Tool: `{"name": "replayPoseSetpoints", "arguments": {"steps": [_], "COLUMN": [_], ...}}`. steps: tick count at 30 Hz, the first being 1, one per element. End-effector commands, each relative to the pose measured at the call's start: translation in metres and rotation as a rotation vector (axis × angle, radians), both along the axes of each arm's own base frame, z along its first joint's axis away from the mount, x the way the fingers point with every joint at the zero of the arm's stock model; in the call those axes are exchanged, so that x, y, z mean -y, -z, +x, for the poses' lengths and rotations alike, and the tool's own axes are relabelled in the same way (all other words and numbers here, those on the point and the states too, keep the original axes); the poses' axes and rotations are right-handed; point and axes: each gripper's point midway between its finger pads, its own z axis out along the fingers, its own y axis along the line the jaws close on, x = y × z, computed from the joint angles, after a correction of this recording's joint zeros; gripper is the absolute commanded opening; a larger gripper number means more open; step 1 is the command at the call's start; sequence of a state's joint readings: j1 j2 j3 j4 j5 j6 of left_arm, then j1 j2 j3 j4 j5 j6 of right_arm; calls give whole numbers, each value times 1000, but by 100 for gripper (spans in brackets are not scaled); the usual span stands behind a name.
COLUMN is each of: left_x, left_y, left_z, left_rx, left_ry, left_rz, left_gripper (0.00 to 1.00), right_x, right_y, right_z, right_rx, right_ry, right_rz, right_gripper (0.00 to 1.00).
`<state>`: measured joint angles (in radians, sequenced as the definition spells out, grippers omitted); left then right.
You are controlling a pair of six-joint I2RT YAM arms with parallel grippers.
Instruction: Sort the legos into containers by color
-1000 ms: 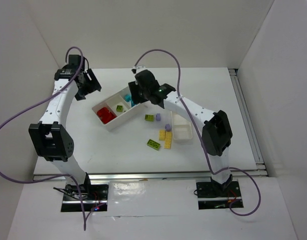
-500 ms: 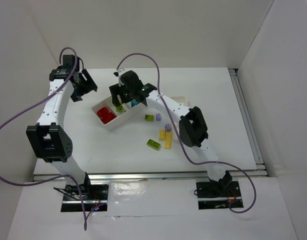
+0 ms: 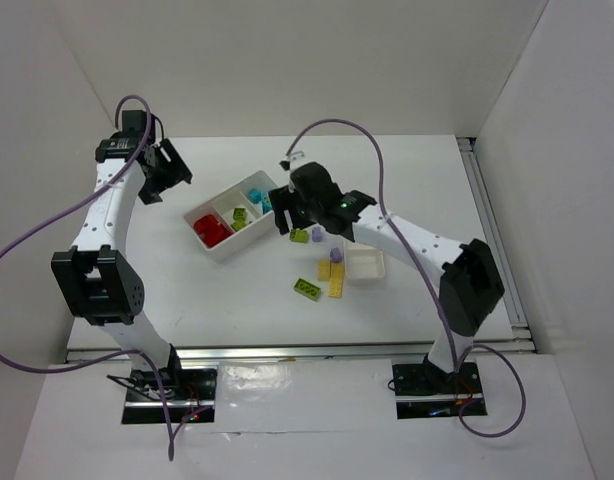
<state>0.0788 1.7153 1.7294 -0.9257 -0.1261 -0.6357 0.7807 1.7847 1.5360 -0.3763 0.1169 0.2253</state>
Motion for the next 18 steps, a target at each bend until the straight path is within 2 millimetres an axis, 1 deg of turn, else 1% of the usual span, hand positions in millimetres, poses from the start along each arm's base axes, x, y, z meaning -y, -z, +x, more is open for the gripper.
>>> {"name": "replayPoseSetpoints", "arguments": {"steps": [1, 2, 3, 4, 5, 6, 7, 9, 10, 11, 12, 13, 16, 17, 18], "left_x": [1, 1, 1, 3, 2, 3, 3, 1, 1, 1, 3, 3, 5, 5, 4], "left_y": [-16, -13, -13, -13, -9, -5, -5, -4, -1, -3, -3, -3, -4, -4, -7], "left_z": [-2, -3, -3, -3, -5, -7, -7, -11, -12, -10, -13, -13, -13, -13, -12], "left_rx": [53, 44, 44, 44, 32, 22, 22, 22, 25, 35, 37, 37, 38, 38, 45], "left_ry": [2, 2, 2, 7, 15, 15, 15, 10, 10, 10, 15, 16, 21, 21, 28], "left_rz": [-17, -18, -18, -25, -20, -21, -21, -14, -13, -12, -20, -20, -27, -27, -21], "left_gripper": [87, 87, 87, 87, 87, 87, 87, 87, 87, 87, 87, 87, 87, 87, 87], "right_x": [24, 28, 29, 32, 36, 38, 43, 42, 42, 41, 39, 37, 32, 28, 30], "right_y": [34, 51, 63, 72, 79, 87, 93, 102, 114, 114, 123, 128, 141, 145, 148], "right_z": [-33, -51, -67, -75, -81, -94, -98, -107, -112, -114, -119, -122, -125, -126, -128], "right_rx": [-95, -138, -178, -191, -212, -242, -252, -277, -309, -316, -349, -371, -386, -383, -390], "right_ry": [-28, -66, -104, -126, -149, -176, -189, -229, -255, -264, -283, -296, -319, -329, -329], "right_rz": [-50, -85, -120, -154, -174, -205, -231, -251, -264, -256, -256, -254, -270, -271, -277], "right_gripper": [84, 86, 88, 88, 88, 88, 88, 83, 81, 80, 77, 77, 76, 74, 74]}}
